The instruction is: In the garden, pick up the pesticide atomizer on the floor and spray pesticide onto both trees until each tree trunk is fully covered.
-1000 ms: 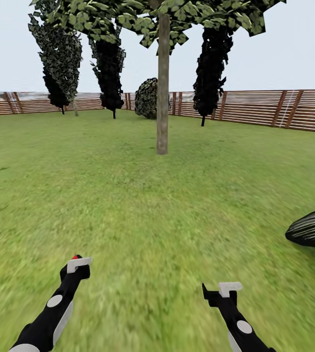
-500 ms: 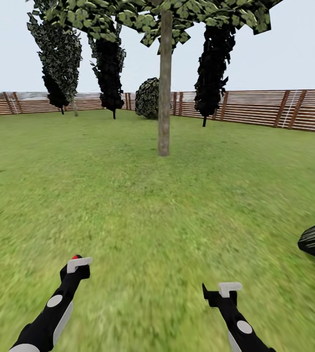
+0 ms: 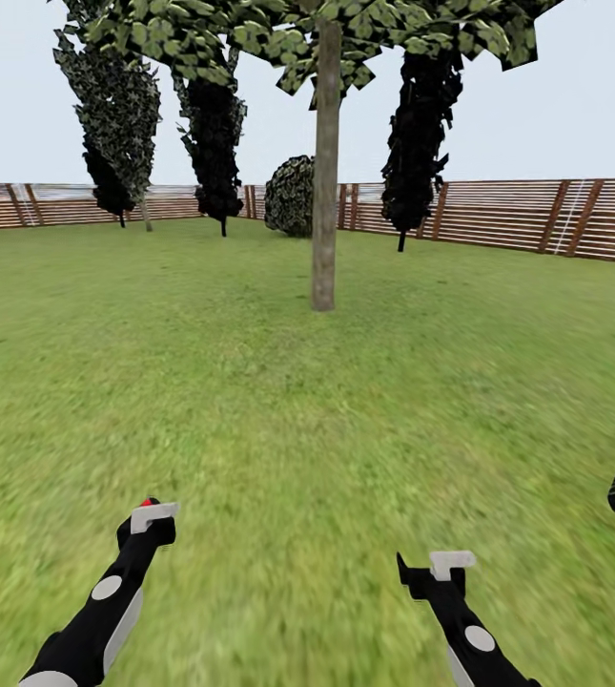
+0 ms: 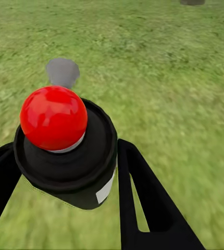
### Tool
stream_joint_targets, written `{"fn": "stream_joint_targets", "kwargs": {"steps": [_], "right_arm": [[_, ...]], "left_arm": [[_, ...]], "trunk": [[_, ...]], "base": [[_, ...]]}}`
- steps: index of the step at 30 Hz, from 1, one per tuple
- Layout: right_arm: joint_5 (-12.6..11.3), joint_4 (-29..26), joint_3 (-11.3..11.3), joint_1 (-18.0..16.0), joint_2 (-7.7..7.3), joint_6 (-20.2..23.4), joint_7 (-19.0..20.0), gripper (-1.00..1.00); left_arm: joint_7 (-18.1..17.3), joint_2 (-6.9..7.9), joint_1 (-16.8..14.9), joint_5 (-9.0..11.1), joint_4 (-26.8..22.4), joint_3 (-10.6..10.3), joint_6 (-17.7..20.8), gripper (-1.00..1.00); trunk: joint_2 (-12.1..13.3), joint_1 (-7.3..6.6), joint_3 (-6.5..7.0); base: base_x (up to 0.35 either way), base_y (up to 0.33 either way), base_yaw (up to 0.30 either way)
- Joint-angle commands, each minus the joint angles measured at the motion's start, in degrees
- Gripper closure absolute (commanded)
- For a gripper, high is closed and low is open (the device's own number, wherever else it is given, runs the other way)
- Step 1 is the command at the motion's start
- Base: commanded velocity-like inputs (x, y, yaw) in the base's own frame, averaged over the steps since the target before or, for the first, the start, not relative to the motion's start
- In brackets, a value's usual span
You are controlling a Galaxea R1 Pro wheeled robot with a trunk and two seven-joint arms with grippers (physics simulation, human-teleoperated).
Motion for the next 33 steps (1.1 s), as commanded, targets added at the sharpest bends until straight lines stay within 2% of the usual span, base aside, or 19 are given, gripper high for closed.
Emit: {"fn": "stream_joint_targets", "kwargs": {"steps": [1, 12, 24, 25, 27, 33], "right_arm": [[0.0, 0.0, 0.0, 0.0, 0.03, 0.0, 0.0, -1.0], [-0.1, 0.0, -0.1, 0.0, 0.18, 0.0, 0.0, -1.0], [-0.1, 0.0, 0.0, 0.0, 0.34, -0.4, -0.1, -1.0], [-0.1, -0.1, 0.0, 0.0, 0.35, -1.2, -0.1, -1.0], [-0.2, 1.5, -0.1, 0.1, 0.36, -9.2, -1.5, -1.0], [-0.3, 2.6, -0.2, 0.1, 0.36, -10.6, -2.0, -1.0]], "left_arm": [[0.0, 0.0, 0.0, 0.0, 0.0, 0.0, 0.0, 1.0], [0.0, 0.0, 0.0, 0.0, -0.1, 0.0, 0.0, 1.0], [0.0, -0.08, 0.1, 0.0, -0.3, 0.0, 0.0, 1.0], [0.0, -0.08, 0.1, 0.0, -0.3, -0.1, 0.0, 1.0], [0.0, -0.18, 0.1, 0.0, -0.3, -0.1, 0.0, 1.0], [0.0, -0.18, 0.1, 0.0, -0.3, -0.2, 0.0, 1.0]], "trunk": [[0.0, 0.0, -0.06], [0.0, 0.0, -0.98], [0.0, 0.0, -1.07], [0.0, 0.0, -1.07], [0.0, 0.0, -1.07], [0.0, 0.0, -1.07]], "base": [[0.315, 0.097, 0.0], [0.315, 0.097, 0.0], [0.315, 0.097, 0.0], [0.315, 0.097, 0.0], [0.315, 0.097, 0.0], [0.315, 0.097, 0.0]]}}
